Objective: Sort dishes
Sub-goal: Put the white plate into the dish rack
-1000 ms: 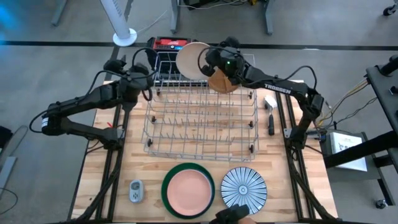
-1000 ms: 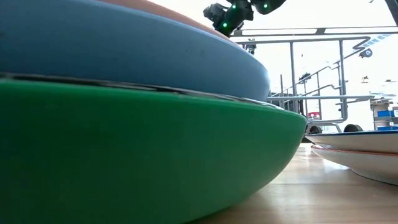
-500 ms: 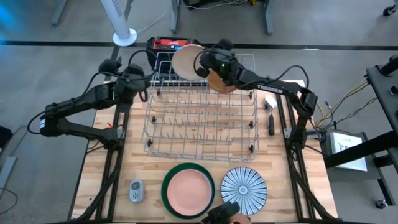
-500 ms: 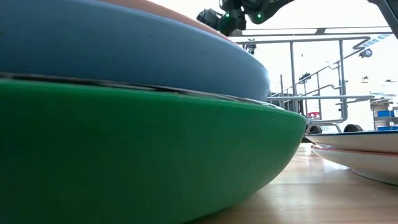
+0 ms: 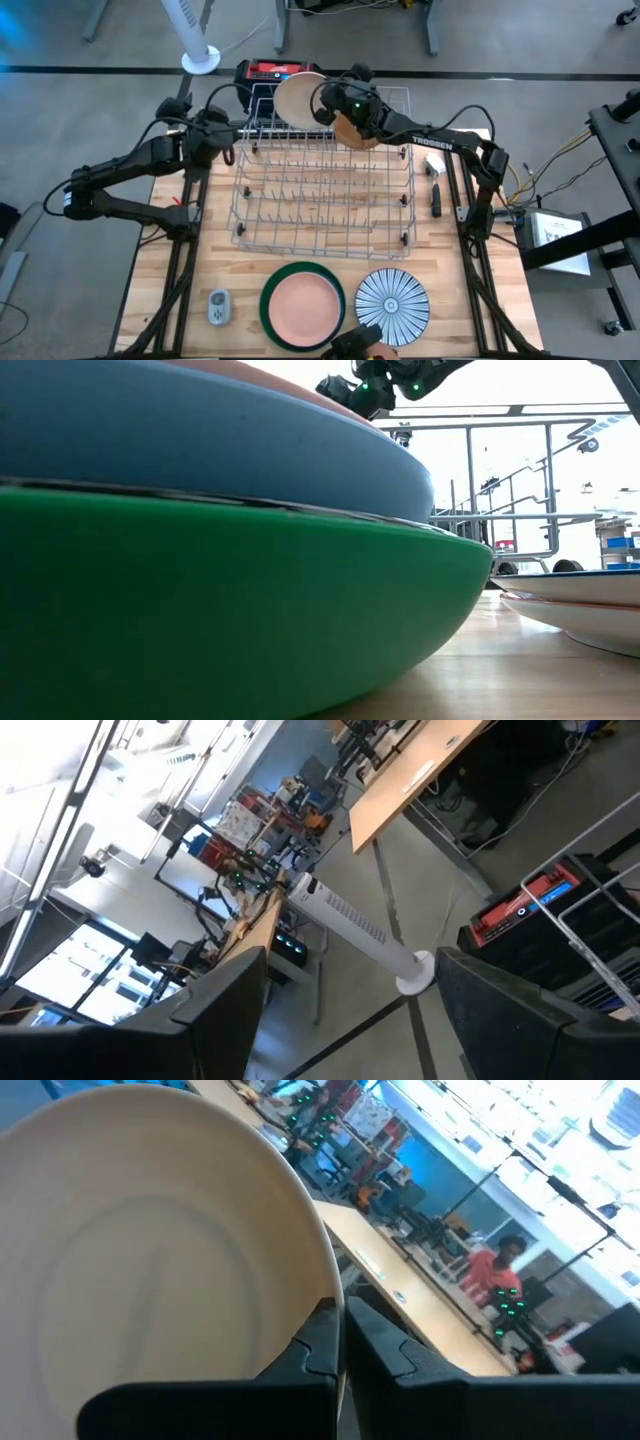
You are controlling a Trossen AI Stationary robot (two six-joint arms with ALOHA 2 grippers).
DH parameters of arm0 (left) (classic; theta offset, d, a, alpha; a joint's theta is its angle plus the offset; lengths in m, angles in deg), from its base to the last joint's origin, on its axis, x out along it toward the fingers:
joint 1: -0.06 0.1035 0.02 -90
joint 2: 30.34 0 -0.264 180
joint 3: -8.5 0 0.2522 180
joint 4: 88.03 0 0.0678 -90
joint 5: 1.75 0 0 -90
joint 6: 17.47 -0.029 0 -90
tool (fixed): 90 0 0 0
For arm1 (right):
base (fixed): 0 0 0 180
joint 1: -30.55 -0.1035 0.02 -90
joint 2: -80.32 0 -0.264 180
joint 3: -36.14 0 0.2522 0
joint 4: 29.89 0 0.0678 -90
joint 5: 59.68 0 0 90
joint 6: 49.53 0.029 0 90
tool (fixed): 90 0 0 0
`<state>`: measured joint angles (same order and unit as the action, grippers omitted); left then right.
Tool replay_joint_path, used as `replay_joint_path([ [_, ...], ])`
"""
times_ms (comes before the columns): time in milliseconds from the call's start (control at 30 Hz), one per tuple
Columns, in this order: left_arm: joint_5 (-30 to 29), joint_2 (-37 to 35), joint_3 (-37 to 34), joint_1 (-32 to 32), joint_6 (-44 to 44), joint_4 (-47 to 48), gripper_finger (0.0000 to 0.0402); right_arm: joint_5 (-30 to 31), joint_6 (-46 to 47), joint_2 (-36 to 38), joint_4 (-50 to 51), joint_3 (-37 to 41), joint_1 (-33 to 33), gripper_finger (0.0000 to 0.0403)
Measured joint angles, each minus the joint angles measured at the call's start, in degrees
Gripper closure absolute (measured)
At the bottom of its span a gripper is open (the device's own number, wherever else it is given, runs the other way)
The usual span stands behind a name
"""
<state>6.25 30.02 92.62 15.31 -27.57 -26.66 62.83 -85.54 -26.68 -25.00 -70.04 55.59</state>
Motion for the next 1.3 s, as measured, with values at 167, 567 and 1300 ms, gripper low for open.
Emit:
replay_joint_path([
  [167, 0.0, -0.4, 0.0, 0.0, 1.3, 1.3, 0.0122, -0.8, 1.4, 0.0, -0.1, 0.0, 0.0, 0.0403],
  [567, 0.0, -1.8, 0.0, 0.0, 3.8, 3.8, 0.0122, -2.9, 4.4, 0.0, -0.4, 0.1, 0.0, 0.0403],
  [1300, 0.0, -5.7, 0.0, 0.0, 4.1, 3.9, 0.0122, -3.6, -1.4, 0.0, -2.4, 0.6, 0.0, 0.0403],
])
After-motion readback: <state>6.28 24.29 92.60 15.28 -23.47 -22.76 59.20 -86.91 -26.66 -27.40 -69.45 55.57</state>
